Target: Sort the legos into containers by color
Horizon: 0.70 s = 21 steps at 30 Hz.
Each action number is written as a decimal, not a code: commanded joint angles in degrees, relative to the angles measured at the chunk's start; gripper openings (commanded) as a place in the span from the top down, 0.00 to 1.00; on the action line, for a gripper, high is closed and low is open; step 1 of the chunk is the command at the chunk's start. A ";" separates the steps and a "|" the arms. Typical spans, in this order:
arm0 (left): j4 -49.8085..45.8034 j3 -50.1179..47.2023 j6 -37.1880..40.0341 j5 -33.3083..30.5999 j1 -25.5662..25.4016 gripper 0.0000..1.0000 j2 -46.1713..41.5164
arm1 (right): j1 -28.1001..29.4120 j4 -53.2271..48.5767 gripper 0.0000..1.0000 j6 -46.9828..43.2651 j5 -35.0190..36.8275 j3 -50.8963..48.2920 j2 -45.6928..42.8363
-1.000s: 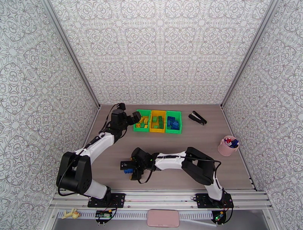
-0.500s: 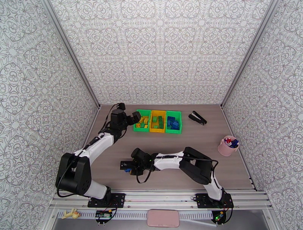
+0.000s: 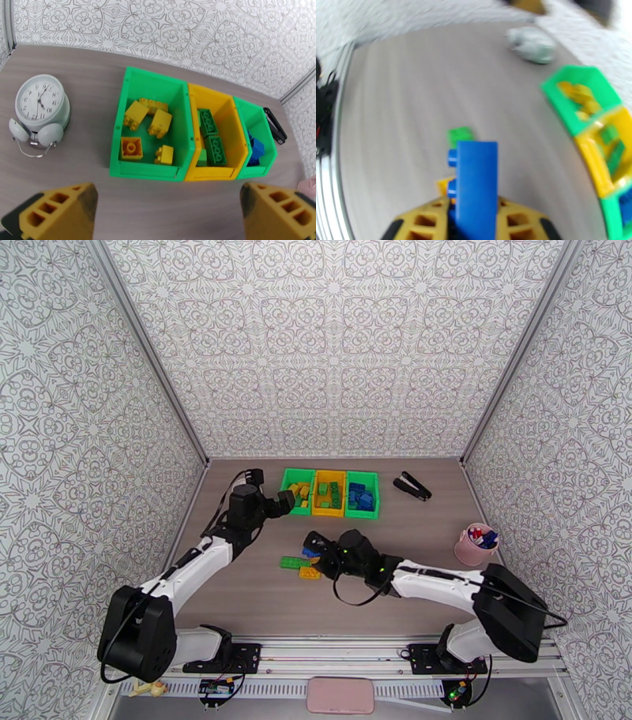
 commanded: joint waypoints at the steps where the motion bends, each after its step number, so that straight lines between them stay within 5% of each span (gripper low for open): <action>1: -3.45 -3.10 -0.85 -3.27 -2.86 0.00 -3.18 | -6.13 3.12 0.90 8.89 8.41 -1.30 -2.67; 11: -4.91 -10.86 -6.04 -13.40 -15.34 0.00 -8.35 | -21.52 -7.59 0.90 18.51 11.79 17.81 12.69; 21: -9.18 -11.33 -7.18 -13.45 -17.76 0.00 -7.83 | -24.78 -13.11 0.88 21.56 13.68 37.10 31.50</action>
